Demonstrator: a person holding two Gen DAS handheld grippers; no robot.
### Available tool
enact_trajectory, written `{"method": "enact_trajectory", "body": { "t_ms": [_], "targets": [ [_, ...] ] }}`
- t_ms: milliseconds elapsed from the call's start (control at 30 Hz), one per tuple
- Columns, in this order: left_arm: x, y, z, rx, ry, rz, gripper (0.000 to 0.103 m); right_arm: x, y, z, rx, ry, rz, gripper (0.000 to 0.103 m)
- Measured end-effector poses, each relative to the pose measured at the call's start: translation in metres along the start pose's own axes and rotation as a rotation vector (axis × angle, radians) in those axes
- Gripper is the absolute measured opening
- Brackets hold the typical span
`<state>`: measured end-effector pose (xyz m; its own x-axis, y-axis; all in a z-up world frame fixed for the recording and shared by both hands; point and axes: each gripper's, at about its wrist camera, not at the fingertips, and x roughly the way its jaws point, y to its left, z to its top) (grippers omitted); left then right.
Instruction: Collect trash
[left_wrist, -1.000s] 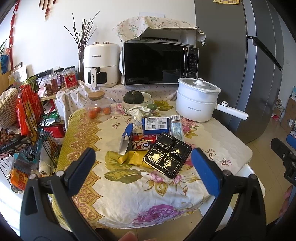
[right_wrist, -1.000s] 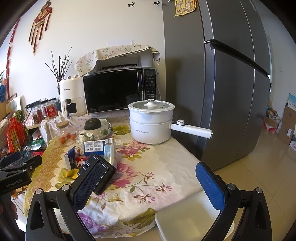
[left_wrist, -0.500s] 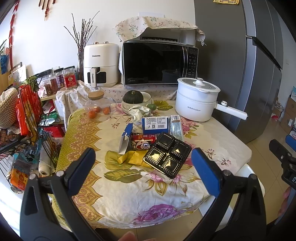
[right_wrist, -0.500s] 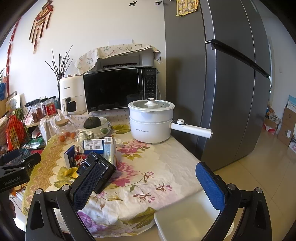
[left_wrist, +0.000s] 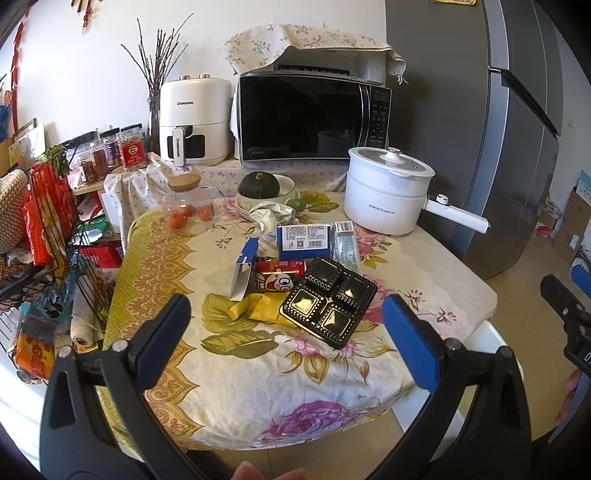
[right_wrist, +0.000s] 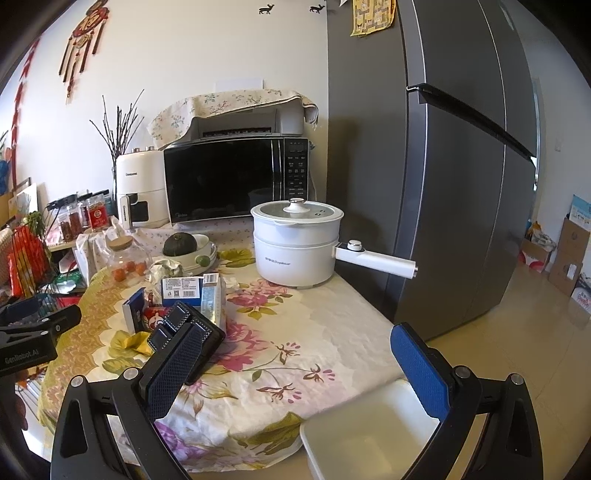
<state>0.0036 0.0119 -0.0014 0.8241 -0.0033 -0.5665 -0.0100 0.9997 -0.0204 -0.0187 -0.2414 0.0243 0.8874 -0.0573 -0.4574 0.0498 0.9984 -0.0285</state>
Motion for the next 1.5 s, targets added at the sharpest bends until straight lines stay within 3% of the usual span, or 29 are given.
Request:
{"method": "enact_trajectory", "body": {
  "t_ms": [167,467,667,733,833,933,1000,1100,1200,1233,1300,1500],
  "targets": [
    [0.005,0.000,0.001,0.013,0.020,0.001,0.103,-0.001,-0.005,0.003,0.013,0.014,-0.016,0.103],
    [0.012,0.010,0.023,0.033,0.038,-0.089,0.103,0.003,-0.023,0.023,0.053,0.076,-0.037,0.103],
    [0.053,0.036,0.052,-0.024,0.200,-0.162,0.103,0.041,-0.022,0.046,0.081,0.258,0.105,0.103],
    [0.069,0.040,0.058,-0.029,0.255,-0.157,0.103,0.057,-0.017,0.049,0.065,0.295,0.108,0.103],
    [0.086,0.039,0.051,-0.025,0.296,-0.159,0.103,0.085,-0.009,0.046,0.052,0.345,0.099,0.103],
    [0.110,0.041,0.035,-0.051,0.351,-0.212,0.103,0.106,-0.008,0.031,0.078,0.377,0.118,0.103],
    [0.132,0.038,0.022,-0.043,0.411,-0.243,0.102,0.127,-0.009,0.010,0.100,0.457,0.136,0.103],
    [0.160,0.027,0.010,0.049,0.472,-0.246,0.090,0.148,-0.008,-0.005,0.115,0.586,0.182,0.103],
    [0.185,0.018,-0.003,0.088,0.549,-0.271,0.074,0.153,-0.003,-0.003,0.087,0.587,0.192,0.103],
    [0.189,0.016,-0.004,0.093,0.559,-0.278,0.073,0.153,-0.003,-0.002,0.080,0.583,0.189,0.103],
    [0.193,0.008,-0.004,0.129,0.549,-0.276,0.059,0.154,-0.002,-0.001,0.067,0.584,0.183,0.103],
    [0.200,-0.012,0.005,0.157,0.521,-0.299,0.056,0.157,-0.002,0.000,0.081,0.606,0.212,0.103]
  ]
}}
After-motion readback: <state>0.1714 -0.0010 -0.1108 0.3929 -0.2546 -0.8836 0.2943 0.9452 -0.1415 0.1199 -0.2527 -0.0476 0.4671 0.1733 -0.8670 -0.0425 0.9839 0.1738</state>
